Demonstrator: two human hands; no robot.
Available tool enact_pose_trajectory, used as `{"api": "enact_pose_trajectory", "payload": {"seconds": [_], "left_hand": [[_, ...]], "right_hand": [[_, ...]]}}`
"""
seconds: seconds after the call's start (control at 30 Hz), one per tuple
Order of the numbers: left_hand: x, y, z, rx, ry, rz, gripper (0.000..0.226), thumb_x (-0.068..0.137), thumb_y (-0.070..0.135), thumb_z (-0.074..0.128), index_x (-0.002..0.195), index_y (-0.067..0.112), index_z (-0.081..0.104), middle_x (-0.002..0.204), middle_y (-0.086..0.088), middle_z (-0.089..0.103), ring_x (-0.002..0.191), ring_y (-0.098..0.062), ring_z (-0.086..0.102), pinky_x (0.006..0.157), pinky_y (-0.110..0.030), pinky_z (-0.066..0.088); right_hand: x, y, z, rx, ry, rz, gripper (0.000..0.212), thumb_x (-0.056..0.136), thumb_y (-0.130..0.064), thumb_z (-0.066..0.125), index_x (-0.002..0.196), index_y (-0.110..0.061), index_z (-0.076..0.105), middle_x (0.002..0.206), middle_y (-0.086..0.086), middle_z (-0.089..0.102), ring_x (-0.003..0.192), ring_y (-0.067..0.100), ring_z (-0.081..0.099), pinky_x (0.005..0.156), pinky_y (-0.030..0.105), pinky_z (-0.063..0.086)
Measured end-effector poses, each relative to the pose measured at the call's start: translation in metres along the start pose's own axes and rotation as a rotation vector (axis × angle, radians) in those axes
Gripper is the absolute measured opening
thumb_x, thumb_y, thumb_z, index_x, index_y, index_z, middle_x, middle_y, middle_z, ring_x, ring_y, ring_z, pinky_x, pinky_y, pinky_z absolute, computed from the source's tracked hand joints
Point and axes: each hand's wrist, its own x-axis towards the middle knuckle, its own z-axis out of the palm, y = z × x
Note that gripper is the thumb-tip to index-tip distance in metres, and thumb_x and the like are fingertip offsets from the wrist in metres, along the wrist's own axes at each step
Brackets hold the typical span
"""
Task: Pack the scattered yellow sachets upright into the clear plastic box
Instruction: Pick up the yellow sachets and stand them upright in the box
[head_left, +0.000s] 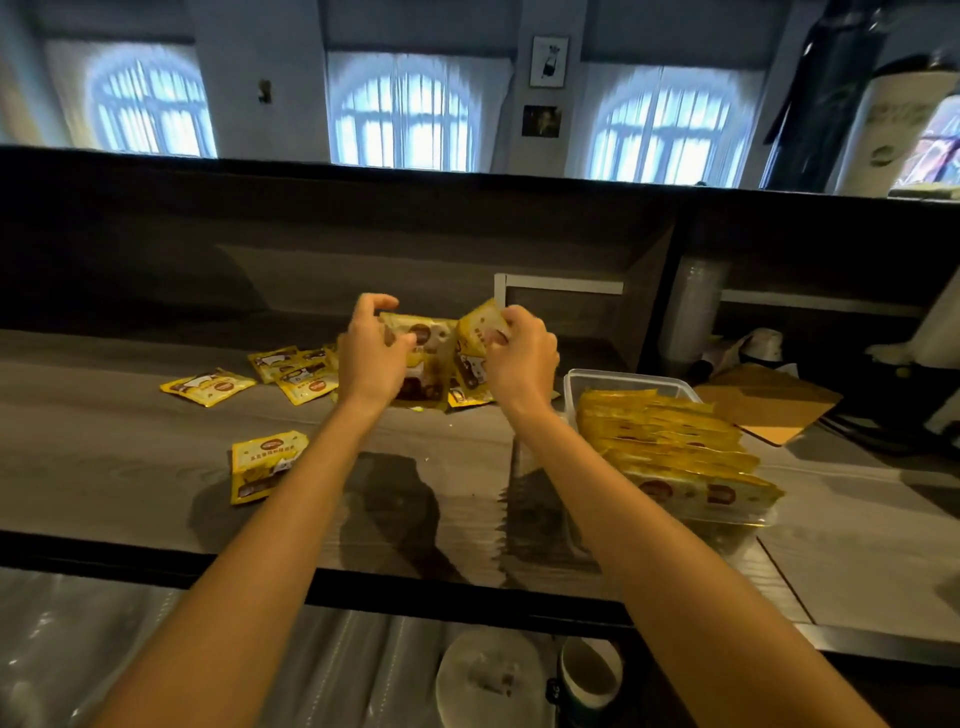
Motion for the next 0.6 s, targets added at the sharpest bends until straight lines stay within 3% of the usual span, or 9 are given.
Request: {"api": "enact_pose_trajectory", "payload": {"seconds": [0.13, 0.23, 0.4, 0.53, 0.6], "left_hand": [[0.003, 0.026, 0.012, -0.084, -0.038, 0.065, 0.021, 0.083, 0.002, 0.062, 0.102, 0.01, 0.059, 0.097, 0.001, 0.055, 0.091, -0.01, 0.054, 0.06, -0.011, 0.045], [0.001, 0.045, 0.029, -0.142, -0.072, 0.091, 0.016, 0.083, 0.0, 0.061, 0.092, 0.013, 0.057, 0.093, 0.001, 0.056, 0.09, -0.01, 0.054, 0.062, -0.011, 0.044], [-0.007, 0.071, 0.065, -0.2, -0.169, 0.132, 0.015, 0.084, -0.002, 0.059, 0.093, 0.01, 0.057, 0.096, -0.002, 0.057, 0.09, -0.01, 0.054, 0.061, -0.012, 0.047], [-0.02, 0.082, 0.096, -0.292, -0.267, 0.119, 0.015, 0.086, -0.002, 0.057, 0.096, 0.009, 0.055, 0.098, -0.002, 0.054, 0.093, -0.011, 0.053, 0.062, -0.013, 0.048], [-0.026, 0.082, 0.111, -0.312, -0.333, 0.101, 0.016, 0.086, -0.002, 0.056, 0.099, 0.007, 0.054, 0.1, -0.003, 0.053, 0.094, -0.012, 0.052, 0.064, -0.015, 0.049]], "right_hand": [[0.017, -0.006, -0.035, -0.038, 0.099, -0.068, 0.025, 0.09, -0.005, 0.055, 0.112, -0.011, 0.063, 0.112, 0.009, 0.066, 0.106, 0.024, 0.061, 0.085, 0.033, 0.05], [0.032, 0.002, -0.065, -0.053, 0.145, -0.104, 0.023, 0.09, -0.006, 0.054, 0.111, -0.009, 0.064, 0.111, 0.012, 0.066, 0.105, 0.028, 0.061, 0.087, 0.041, 0.054], [0.051, 0.035, -0.118, -0.101, 0.166, -0.03, 0.031, 0.093, -0.005, 0.047, 0.121, -0.009, 0.06, 0.12, 0.013, 0.063, 0.111, 0.027, 0.059, 0.083, 0.031, 0.051], [0.056, 0.068, -0.14, -0.128, 0.154, 0.057, 0.034, 0.091, -0.001, 0.043, 0.12, -0.008, 0.061, 0.119, 0.016, 0.062, 0.112, 0.031, 0.058, 0.091, 0.043, 0.052], [0.055, 0.082, -0.144, -0.129, 0.12, 0.078, 0.033, 0.093, -0.002, 0.043, 0.121, -0.007, 0.059, 0.12, 0.016, 0.062, 0.111, 0.03, 0.059, 0.091, 0.04, 0.053]]}}
